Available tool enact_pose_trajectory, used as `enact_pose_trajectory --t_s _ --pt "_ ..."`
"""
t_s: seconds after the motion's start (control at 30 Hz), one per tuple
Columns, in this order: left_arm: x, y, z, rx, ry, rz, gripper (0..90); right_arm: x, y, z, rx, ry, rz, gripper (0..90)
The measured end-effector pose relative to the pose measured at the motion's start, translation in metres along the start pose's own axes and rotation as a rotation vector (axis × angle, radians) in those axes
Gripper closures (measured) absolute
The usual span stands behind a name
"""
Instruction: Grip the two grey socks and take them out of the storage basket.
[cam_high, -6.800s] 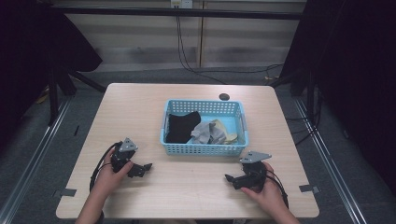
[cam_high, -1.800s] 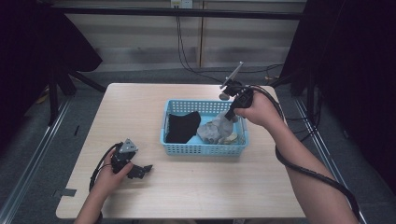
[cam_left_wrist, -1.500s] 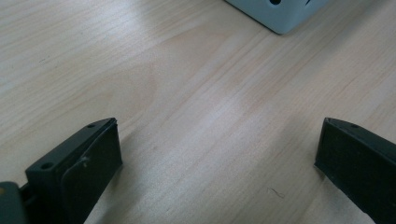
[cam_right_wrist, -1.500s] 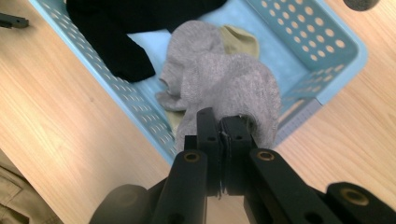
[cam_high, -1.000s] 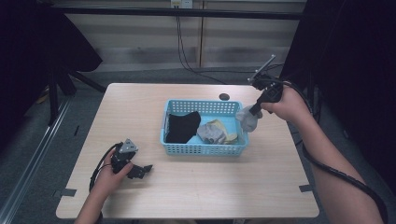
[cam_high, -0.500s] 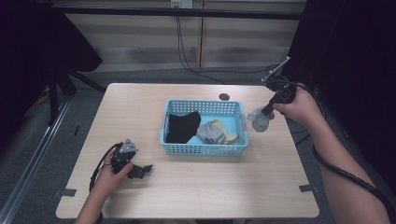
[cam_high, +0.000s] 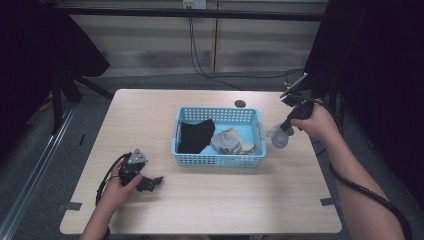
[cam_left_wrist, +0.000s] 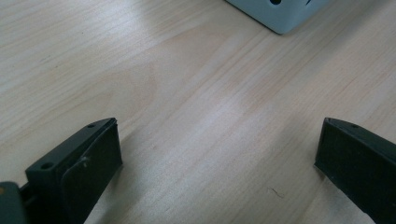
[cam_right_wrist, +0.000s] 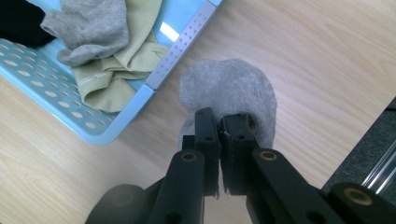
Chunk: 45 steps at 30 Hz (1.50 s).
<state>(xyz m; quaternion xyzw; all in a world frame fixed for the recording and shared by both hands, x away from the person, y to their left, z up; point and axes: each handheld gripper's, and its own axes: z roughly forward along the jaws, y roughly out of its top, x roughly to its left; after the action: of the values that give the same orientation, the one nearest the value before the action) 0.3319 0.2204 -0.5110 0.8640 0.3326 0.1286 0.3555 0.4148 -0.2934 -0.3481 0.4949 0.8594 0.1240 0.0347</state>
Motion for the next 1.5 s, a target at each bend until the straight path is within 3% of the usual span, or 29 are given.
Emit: enact_pose_trajectory --t_s 0.53,0.77,1.1,1.5 --pt "0.000 0.000 0.000 0.003 0.000 0.008 0.0 -0.002 -0.010 0.043 0.024 0.024 0.009 87.3" --pt "0.001 0.000 0.000 0.007 0.000 0.009 0.0 -0.002 -0.016 0.051 0.037 0.034 0.011 82.2" --pt "0.001 0.000 0.000 0.006 0.000 0.009 0.0 0.001 -0.024 0.043 0.037 0.028 0.007 73.9" --pt "0.000 0.000 0.000 -0.003 0.001 -0.001 0.0 0.015 -0.013 0.021 0.022 0.009 -0.015 59.9"
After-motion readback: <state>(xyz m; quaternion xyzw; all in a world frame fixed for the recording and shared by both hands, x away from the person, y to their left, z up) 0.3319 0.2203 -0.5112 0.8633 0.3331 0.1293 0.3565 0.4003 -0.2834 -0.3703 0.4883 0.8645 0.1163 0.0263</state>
